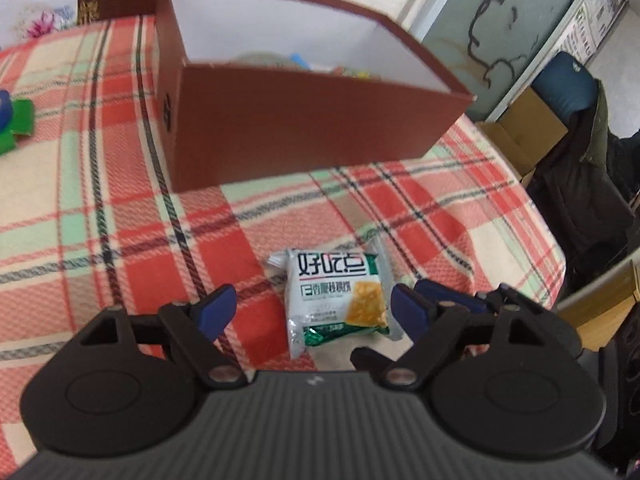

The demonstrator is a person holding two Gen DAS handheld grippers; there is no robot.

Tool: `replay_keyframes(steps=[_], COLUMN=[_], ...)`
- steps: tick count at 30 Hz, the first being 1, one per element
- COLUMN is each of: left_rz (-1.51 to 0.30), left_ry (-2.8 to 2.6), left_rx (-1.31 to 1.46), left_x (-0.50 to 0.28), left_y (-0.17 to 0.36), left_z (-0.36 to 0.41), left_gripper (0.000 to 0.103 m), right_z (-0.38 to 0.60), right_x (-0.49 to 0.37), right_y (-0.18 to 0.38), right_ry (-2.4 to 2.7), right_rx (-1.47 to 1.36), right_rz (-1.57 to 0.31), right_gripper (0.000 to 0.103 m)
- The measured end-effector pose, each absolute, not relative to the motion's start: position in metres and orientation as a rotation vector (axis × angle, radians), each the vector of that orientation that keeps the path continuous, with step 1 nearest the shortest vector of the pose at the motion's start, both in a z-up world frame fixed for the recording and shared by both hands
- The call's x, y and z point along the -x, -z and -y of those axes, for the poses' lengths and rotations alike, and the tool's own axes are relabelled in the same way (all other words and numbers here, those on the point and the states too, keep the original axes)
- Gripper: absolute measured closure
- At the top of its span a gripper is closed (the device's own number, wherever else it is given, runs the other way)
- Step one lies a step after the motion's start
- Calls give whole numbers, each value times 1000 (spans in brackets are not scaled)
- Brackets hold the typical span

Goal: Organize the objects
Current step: 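Grasp the snack bag with the left tool and lift it over the box, then drop the snack bag into the brown box by opening the left tool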

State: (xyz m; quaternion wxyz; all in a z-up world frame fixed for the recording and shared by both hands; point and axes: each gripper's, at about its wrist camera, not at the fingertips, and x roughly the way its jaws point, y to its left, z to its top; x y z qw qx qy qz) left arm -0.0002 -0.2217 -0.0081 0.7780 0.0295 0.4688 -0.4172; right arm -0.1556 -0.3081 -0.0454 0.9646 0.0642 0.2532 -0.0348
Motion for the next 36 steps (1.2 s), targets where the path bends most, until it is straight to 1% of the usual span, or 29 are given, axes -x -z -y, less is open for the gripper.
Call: replay_keyframes(steps=[1, 3, 4, 5, 6, 7, 8, 9, 12, 17, 19, 22, 24, 25, 26, 27, 28, 30, 31, 32, 34, 36], left_rz=[-1041, -1023, -1007, -987, -975, -972, -967, -956, -916, -697, -634, -579, -568, -555, -535, -517, -515, -567, -589, -600, -598, -592], left_ry=[900, 899, 900, 904, 915, 930, 931, 926, 934, 996, 998, 993, 980, 970, 956, 929, 872, 752, 740, 745, 726, 683], left_rx=[-52, -29, -47, -76, -103, -119, -133, -147, -138, -187, -200, -208, -218, -233, -260, -291, -316, -335, -299, -258, -234, -247], left_x=[-2, 0, 3, 7, 10, 12, 13, 14, 15, 30, 24, 6, -7, -13, -19, -25, -32, -46, -51, -53, -50, -43], left_y=[14, 19, 19, 19, 18, 16, 13, 10, -9, -67, -86, -104, -109, -111, -111, -110, -107, -99, -96, -96, -92, -87], left_z=[223, 223, 225, 229, 232, 236, 239, 242, 246, 258, 271, 298, 318, 329, 340, 350, 358, 372, 367, 359, 341, 330], left_gripper=[17, 17, 20, 31, 39, 49, 53, 53, 54, 54, 53, 51, 50, 50, 46, 44, 39, 38, 37, 35, 32, 32], right_z=[310, 311, 310, 309, 307, 306, 307, 307, 307, 312, 323, 349, 367, 377, 387, 397, 407, 419, 423, 423, 414, 404], right_x=[153, 147, 143, 139, 136, 134, 134, 134, 138, 152, 141, 115, 99, 89, 78, 65, 55, 43, 47, 55, 73, 89], right_y=[47, 51, 53, 54, 54, 53, 52, 51, 43, 4, -9, -23, -28, -29, -28, -25, -21, -15, -14, -13, -11, -6], right_ry=[65, 46, 44, 47, 47, 34, 29, 39, 64, 113, 138, 171, 183, 188, 194, 204, 235, 298, 286, 267, 260, 275], right_rx=[-128, -114, -104, -93, -85, -85, -96, -97, -84, -8, 8, -22, -59, -76, -91, -101, -109, -139, -166, -181, -151, -134], right_rz=[-519, -525, -529, -530, -527, -522, -516, -504, -439, -230, -182, -158, -152, -155, -163, -187, -216, -271, -269, -252, -227, -200], right_gripper=[30, 28, 29, 32, 42, 59, 59, 59, 61, 59, 58, 58, 58, 56, 54, 49, 43, 44, 44, 44, 43, 42])
